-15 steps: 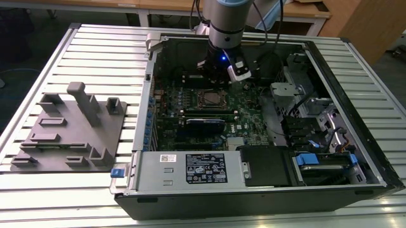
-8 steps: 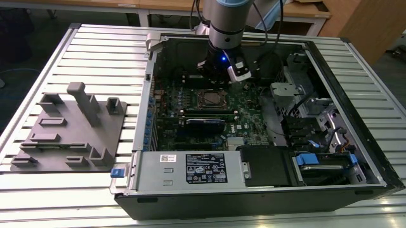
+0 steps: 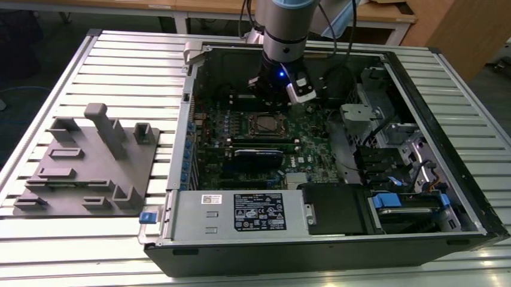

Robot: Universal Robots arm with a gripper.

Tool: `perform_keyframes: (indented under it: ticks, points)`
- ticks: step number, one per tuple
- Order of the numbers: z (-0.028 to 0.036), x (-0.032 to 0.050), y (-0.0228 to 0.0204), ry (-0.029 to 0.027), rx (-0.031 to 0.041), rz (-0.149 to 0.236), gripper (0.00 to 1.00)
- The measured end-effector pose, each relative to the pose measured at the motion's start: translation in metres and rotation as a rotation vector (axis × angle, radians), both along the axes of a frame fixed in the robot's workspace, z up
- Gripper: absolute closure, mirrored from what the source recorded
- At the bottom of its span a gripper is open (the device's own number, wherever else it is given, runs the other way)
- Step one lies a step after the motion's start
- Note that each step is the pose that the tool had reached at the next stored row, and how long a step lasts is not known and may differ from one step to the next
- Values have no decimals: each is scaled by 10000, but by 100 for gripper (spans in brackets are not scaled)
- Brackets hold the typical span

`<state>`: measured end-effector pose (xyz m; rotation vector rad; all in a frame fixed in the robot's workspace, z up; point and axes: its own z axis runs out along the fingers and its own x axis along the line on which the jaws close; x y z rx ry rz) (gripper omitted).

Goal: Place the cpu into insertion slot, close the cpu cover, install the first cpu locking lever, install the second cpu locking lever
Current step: 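Install the first cpu locking lever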

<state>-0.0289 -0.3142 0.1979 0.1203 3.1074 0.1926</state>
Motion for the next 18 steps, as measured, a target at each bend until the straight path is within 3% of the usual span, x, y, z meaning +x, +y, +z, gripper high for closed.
perform_keyframes:
  ticks: [18]
  points:
    - [11,3,-1,-1,-22,-1,90]
